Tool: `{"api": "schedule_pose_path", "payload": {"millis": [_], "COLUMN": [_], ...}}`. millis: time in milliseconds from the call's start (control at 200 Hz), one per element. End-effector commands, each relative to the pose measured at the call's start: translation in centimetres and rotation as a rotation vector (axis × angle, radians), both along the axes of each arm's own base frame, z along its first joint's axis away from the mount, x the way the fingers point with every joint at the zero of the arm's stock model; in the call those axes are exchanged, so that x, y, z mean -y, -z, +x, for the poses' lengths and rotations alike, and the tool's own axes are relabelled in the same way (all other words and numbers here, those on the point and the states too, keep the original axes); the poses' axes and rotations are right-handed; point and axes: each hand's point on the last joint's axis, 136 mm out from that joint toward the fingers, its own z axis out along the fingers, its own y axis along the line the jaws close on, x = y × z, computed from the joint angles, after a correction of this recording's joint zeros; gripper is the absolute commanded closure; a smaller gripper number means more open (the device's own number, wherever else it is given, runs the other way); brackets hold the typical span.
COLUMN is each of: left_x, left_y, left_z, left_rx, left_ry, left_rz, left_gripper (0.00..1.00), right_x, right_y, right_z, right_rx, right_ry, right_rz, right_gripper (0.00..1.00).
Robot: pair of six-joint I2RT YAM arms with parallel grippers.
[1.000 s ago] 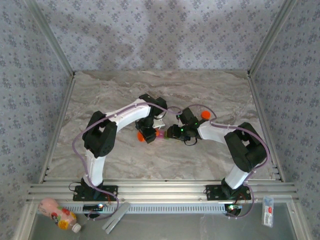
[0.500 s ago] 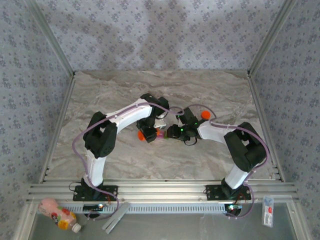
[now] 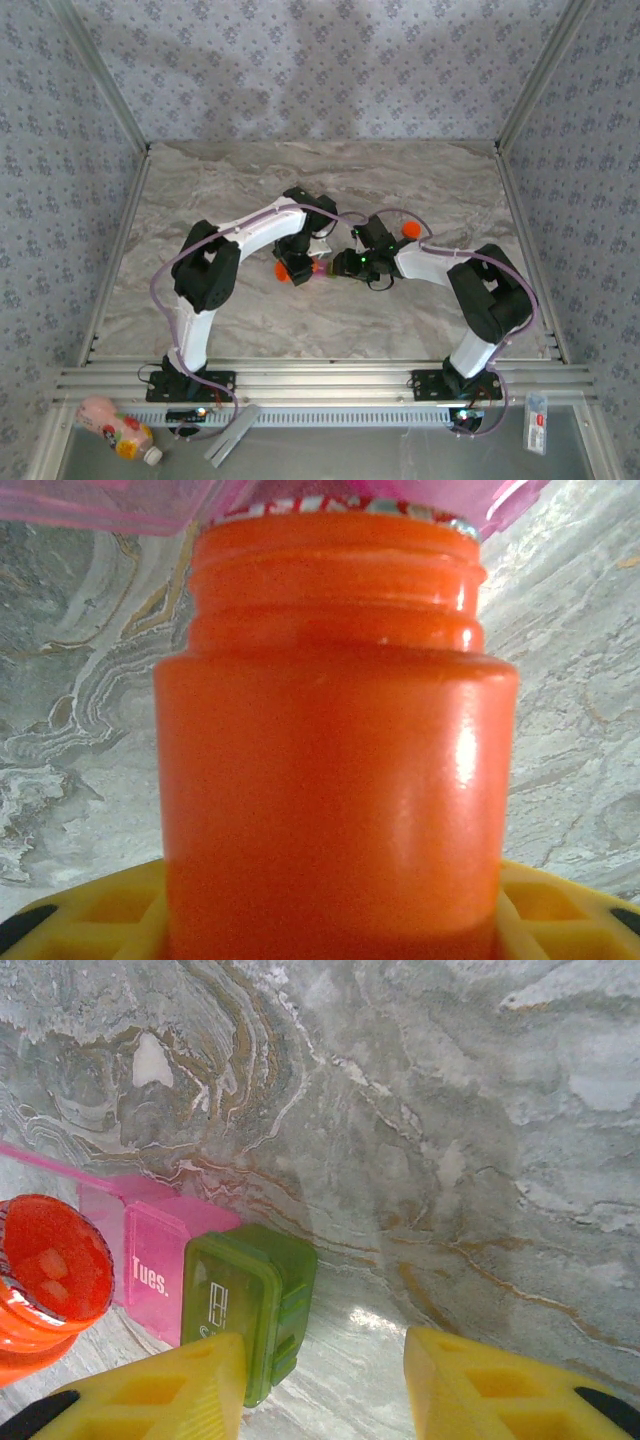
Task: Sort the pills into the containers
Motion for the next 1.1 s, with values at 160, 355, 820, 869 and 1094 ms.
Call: {"api": "schedule_pose_path", "payload": {"millis": [160,355,820,869,1094], "left_x": [-0.2,-0.1,-0.7,-0.7,-0.9], "left_y": [-1.0,-1.5,0.2,0.3,-0.8], "left_z": [0.3,0.3,0.1,0.1,0.6], "left_rx": [0.005,0.01,-0.026,-0.029,0.011], "left_ry": [0.018,0.02,0.028,0.026,0.033], "left_rz": [0.013,0.008,0.052,0.054,0.056], "left_gripper": [1.0,1.0,1.0,1.0,1.0], "right_x": [0.0,0.0,0.0,0.0,-0.1], "right_y": [0.2,0.4,0.5,0.5,0.5], "right_z": [-0.4,-0.4,-0.5,-0.5,-0.4], "right_rx": [-0.022,-0.026,-0.03,-0.03,-0.029], "right_ry": [0.003,0.003,0.001,0.001,0.001], "right_rz": [0.0,-0.002,-0.001,0.0,0.001], "right_gripper": [0.53,0.53,0.53,0.53,0.53]}}
